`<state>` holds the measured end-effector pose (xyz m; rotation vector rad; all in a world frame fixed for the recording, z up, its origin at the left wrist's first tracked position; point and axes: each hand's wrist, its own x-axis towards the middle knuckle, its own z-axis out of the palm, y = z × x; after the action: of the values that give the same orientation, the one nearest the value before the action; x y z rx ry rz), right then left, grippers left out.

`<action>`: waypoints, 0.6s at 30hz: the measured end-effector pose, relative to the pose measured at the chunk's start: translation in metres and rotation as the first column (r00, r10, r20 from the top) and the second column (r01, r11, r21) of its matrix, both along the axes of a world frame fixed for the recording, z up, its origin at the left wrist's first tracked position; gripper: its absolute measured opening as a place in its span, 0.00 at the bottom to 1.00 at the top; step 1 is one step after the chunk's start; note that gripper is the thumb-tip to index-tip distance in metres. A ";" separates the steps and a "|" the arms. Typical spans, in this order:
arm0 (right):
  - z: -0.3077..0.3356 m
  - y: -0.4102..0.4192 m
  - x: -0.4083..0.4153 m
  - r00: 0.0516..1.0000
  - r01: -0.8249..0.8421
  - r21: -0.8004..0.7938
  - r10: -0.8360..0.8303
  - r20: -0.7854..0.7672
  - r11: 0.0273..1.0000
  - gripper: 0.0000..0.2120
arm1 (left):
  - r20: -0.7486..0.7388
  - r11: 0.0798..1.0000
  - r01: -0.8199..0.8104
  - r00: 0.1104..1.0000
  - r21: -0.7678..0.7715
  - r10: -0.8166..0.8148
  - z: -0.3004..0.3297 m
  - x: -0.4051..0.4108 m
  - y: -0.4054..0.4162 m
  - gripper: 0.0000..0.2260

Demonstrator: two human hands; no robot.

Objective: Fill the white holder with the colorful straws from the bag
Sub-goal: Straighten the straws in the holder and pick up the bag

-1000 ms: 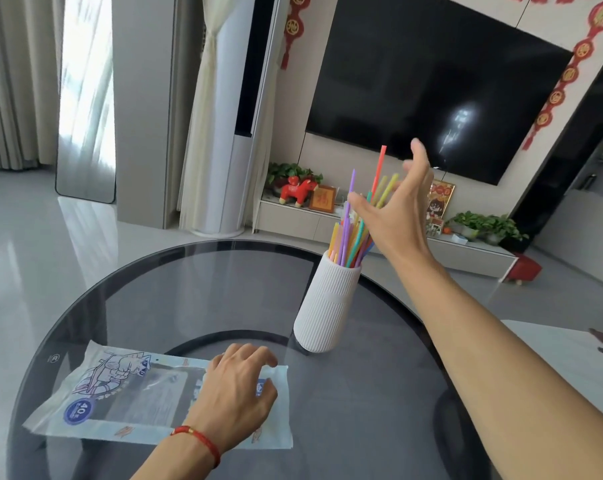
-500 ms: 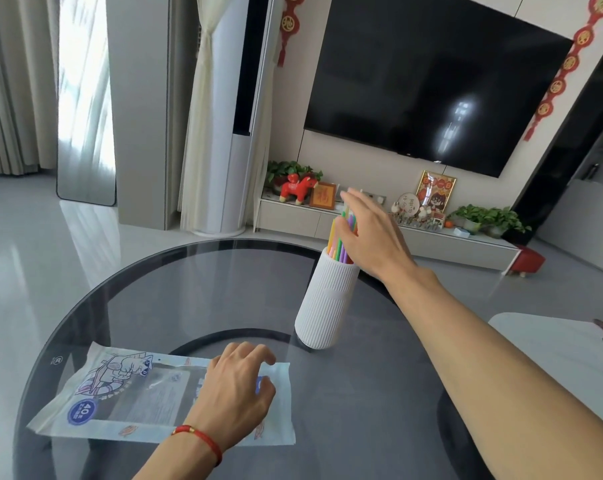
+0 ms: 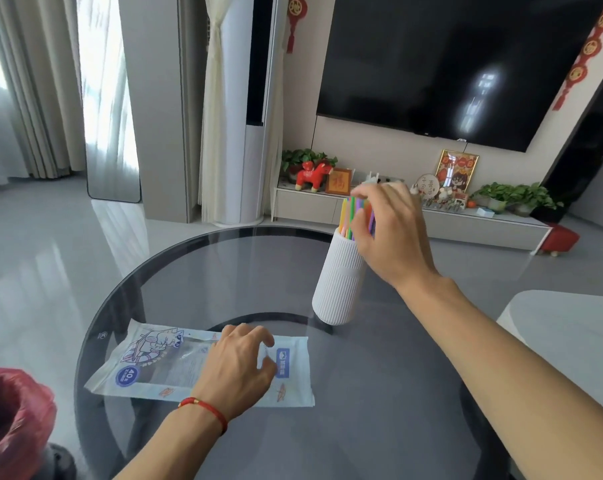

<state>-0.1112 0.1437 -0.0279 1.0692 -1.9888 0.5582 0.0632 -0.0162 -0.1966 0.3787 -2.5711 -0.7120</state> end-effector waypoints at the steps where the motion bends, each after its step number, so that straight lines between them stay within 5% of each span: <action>1: -0.014 0.003 0.011 0.999 -0.045 -0.002 0.045 -0.010 0.999 0.09 | -0.001 0.999 -0.033 0.999 0.007 0.033 0.004 0.004 -0.002 0.09; 4: -0.080 0.002 0.036 0.908 -0.135 0.236 0.025 0.418 0.962 0.10 | 0.050 0.990 -0.141 0.989 -0.022 0.142 0.012 0.019 -0.009 0.07; 7: -0.140 -0.010 0.054 0.595 -0.220 0.400 -0.202 0.778 0.890 0.24 | 0.217 0.968 -0.249 0.943 -0.041 0.252 0.008 0.042 -0.012 0.08; 10: -0.168 -0.030 0.064 0.543 -0.132 0.410 -0.280 0.792 0.903 0.29 | 0.408 0.952 -0.293 0.862 -0.083 0.301 0.000 0.063 -0.016 0.14; 14: -0.170 -0.062 0.089 0.529 -0.106 0.372 -0.264 0.807 0.922 0.20 | 0.487 0.931 -0.365 0.818 0.031 0.305 0.001 0.081 -0.027 0.16; 18: -0.165 -0.094 0.112 0.188 -0.199 0.018 0.020 0.982 0.980 0.12 | 0.464 0.863 -0.438 0.837 0.253 0.290 0.017 0.101 -0.038 0.17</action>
<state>0.0013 0.0493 -0.1928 1.0008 -3.1293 1.5268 0.1641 -0.0539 -0.1798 1.2327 -2.6086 -1.0298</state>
